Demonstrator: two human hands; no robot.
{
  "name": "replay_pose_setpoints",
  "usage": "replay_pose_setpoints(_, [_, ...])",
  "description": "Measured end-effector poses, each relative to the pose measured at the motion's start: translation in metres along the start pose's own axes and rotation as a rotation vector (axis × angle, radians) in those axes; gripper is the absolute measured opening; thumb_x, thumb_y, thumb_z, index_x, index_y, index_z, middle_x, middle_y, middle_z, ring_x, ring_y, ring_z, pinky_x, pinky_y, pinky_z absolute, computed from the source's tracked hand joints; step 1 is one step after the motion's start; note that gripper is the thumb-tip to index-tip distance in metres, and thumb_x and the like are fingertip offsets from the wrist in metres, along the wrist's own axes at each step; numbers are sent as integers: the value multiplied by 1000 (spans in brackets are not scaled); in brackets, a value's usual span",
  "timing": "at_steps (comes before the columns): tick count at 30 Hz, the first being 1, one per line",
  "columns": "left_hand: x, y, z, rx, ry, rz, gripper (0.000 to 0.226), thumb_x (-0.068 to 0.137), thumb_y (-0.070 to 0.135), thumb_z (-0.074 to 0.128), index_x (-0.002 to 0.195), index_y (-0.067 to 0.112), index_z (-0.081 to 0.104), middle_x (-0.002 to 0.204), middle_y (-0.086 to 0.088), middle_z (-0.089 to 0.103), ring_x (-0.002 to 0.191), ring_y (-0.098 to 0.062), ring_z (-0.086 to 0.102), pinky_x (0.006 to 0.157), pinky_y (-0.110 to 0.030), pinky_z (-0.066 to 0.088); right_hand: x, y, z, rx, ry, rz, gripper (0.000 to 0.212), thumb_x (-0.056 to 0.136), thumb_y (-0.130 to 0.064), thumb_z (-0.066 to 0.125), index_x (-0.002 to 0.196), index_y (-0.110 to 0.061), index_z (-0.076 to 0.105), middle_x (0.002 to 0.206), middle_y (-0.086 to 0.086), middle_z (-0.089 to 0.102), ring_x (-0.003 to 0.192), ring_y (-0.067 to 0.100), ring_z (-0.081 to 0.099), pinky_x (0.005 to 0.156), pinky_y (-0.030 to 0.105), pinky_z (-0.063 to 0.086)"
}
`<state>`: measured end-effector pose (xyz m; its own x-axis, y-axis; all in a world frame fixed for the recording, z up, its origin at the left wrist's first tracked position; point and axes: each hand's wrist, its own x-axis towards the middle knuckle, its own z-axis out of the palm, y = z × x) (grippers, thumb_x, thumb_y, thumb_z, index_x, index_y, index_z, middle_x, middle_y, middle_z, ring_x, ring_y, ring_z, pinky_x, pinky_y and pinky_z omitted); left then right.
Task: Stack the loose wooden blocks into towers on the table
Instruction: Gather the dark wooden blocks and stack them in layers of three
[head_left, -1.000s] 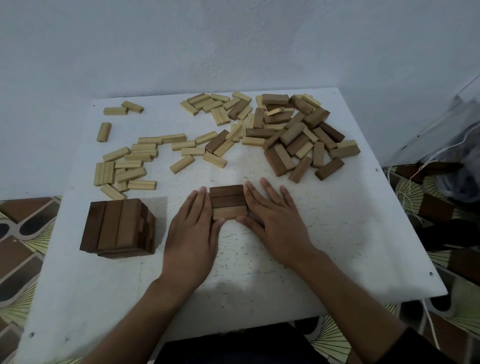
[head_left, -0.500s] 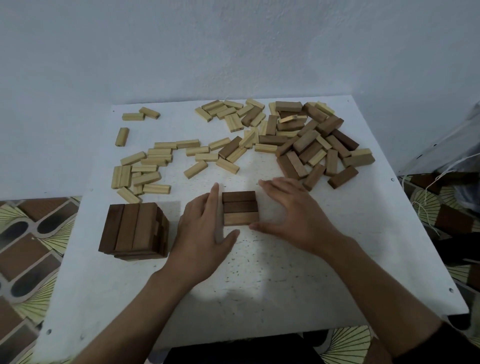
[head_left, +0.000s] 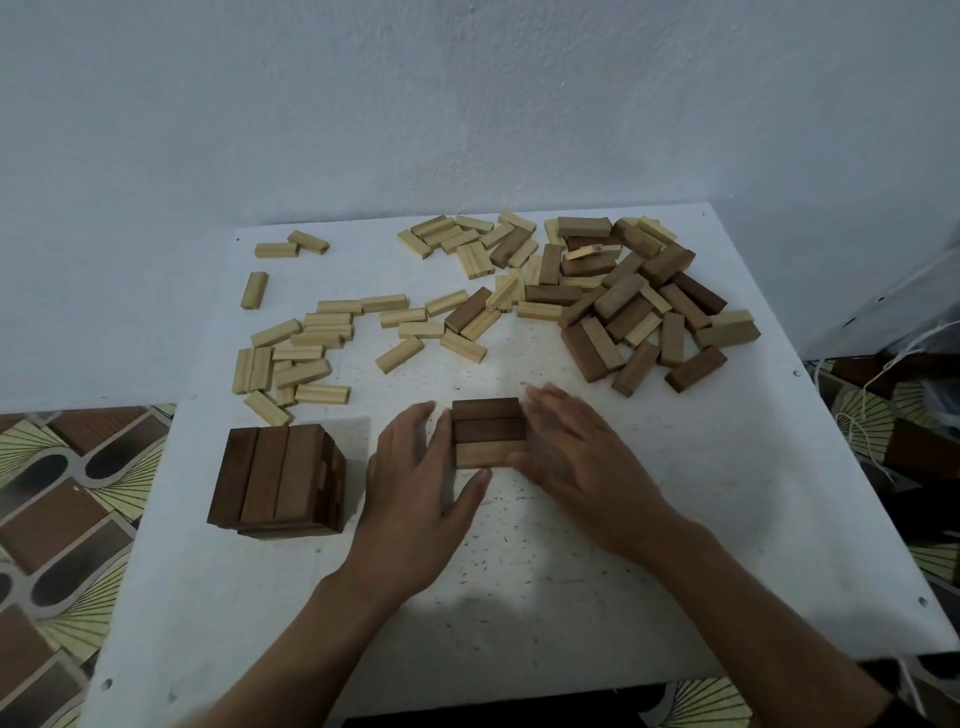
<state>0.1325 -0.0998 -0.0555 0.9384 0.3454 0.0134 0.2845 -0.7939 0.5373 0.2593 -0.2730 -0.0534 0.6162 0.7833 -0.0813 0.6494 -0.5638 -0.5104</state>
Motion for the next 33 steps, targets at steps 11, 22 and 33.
replay_pose_setpoints(11, [0,-4,6,32,-9,-13,68,96,63,23,156,32,27,162,0,17,149,-18,12,117,-40,17,0,3,9,-17,72,-2,83,96,-74,9,157,-20,27,166,-9,19,151,-2,-1,124,25,1])
replay_pose_setpoints(22, [1,-7,8,101,-27,-11,69,97,64,18,157,32,24,163,0,13,149,-18,7,114,-34,8,0,4,11,-24,92,-11,81,98,-71,11,157,-20,28,165,-8,21,151,-2,0,124,24,2])
replay_pose_setpoints(33, [1,-9,9,97,-40,-14,69,97,65,20,157,32,25,163,-1,15,149,-19,10,115,-37,12,0,5,12,-44,104,-29,77,99,-69,14,157,-20,29,165,-8,21,151,-4,-1,121,19,-2])
